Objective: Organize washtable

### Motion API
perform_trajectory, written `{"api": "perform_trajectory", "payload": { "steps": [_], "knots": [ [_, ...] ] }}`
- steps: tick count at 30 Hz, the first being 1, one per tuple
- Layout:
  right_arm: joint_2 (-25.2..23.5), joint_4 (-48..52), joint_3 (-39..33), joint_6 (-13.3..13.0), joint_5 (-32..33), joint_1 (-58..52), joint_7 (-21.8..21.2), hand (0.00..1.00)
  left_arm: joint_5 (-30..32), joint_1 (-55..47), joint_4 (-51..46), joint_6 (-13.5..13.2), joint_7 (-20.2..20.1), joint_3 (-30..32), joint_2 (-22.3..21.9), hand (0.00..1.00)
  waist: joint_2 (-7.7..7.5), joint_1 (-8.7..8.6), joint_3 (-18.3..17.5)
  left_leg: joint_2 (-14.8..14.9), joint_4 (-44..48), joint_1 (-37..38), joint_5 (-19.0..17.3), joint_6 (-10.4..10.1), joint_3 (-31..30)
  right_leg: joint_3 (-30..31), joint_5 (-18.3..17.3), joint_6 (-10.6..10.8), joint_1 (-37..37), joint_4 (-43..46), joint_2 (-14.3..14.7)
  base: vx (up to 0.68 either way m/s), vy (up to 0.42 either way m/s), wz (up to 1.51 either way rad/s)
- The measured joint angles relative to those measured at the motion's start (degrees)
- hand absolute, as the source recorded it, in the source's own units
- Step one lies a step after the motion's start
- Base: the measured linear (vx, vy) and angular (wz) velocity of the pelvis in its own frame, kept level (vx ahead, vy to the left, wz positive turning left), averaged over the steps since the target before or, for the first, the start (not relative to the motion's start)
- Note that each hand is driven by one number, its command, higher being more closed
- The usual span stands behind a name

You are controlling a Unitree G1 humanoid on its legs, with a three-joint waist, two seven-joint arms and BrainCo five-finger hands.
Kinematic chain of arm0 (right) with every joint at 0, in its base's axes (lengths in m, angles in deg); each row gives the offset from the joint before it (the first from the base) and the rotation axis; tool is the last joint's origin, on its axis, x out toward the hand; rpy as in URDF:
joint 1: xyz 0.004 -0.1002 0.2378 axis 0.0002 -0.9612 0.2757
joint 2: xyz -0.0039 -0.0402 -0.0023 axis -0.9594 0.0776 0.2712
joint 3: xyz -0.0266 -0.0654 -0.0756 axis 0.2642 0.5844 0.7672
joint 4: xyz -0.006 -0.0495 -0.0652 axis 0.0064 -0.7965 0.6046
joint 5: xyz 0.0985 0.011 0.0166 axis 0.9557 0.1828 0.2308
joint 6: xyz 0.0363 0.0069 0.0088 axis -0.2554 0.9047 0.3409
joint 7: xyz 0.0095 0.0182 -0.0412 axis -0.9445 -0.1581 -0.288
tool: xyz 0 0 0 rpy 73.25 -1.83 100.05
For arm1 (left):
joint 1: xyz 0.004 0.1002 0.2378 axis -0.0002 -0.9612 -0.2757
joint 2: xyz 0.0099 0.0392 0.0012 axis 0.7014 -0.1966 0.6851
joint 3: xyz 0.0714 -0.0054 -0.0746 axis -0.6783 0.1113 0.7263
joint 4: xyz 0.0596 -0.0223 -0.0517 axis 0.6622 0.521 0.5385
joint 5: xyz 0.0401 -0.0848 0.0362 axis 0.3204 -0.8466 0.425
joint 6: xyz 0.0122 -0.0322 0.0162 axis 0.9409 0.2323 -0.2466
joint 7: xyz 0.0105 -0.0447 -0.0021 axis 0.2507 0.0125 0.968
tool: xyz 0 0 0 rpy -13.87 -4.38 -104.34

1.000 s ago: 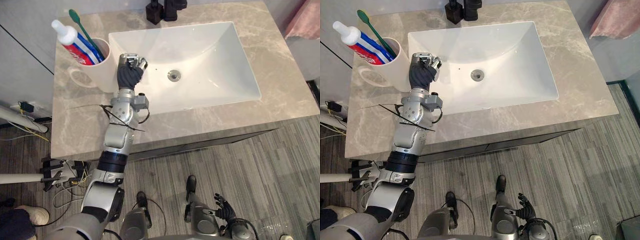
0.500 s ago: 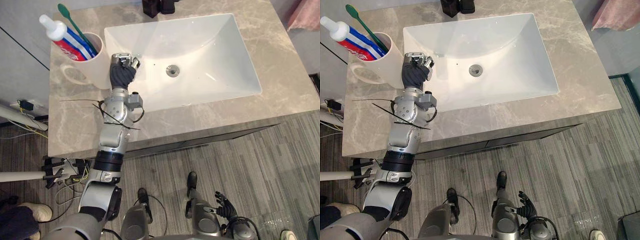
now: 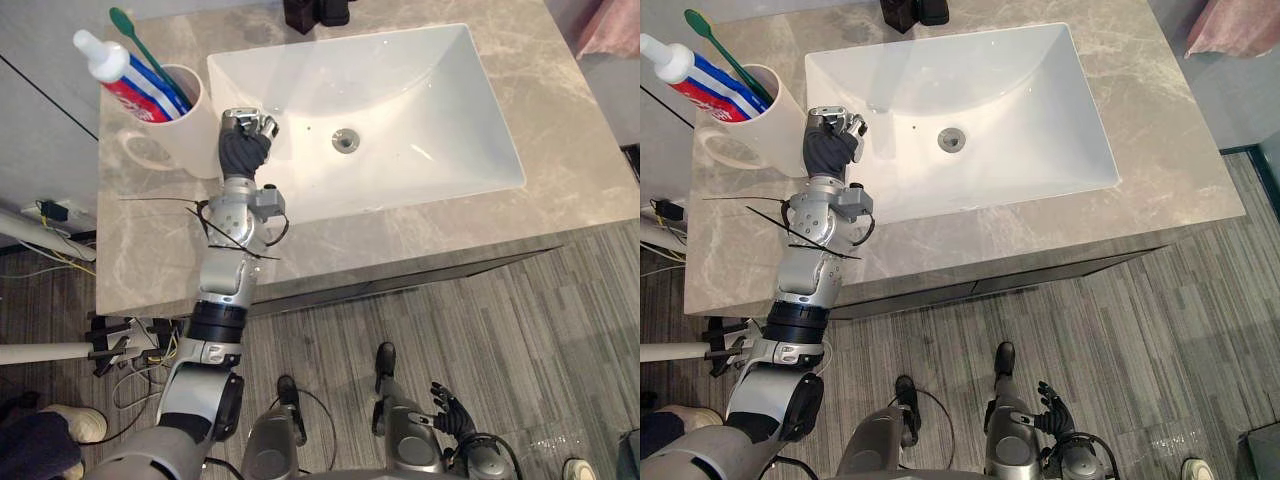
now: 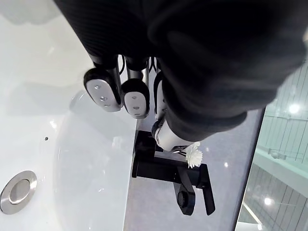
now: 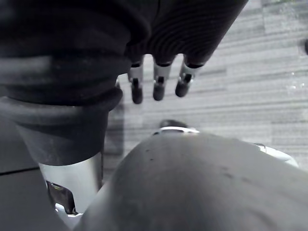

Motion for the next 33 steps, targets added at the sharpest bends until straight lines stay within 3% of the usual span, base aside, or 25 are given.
{"api": "perform_trajectory", "payload": {
  "steps": [33],
  "knots": [
    [0.37,-0.17,-0.02,-0.09,0.56,0.0,-0.01,0.0,-1.9,-0.42,-2.06,-0.34,-0.28,0.7,2.49,1.0,0.52,0.29,0.3,-0.02,0.01,-0.22,0.0,0.0,-0.31,-0.24,-0.05,-0.06,-0.03,-0.03,0.02,0.0,0.0,0.0]
  ]
}}
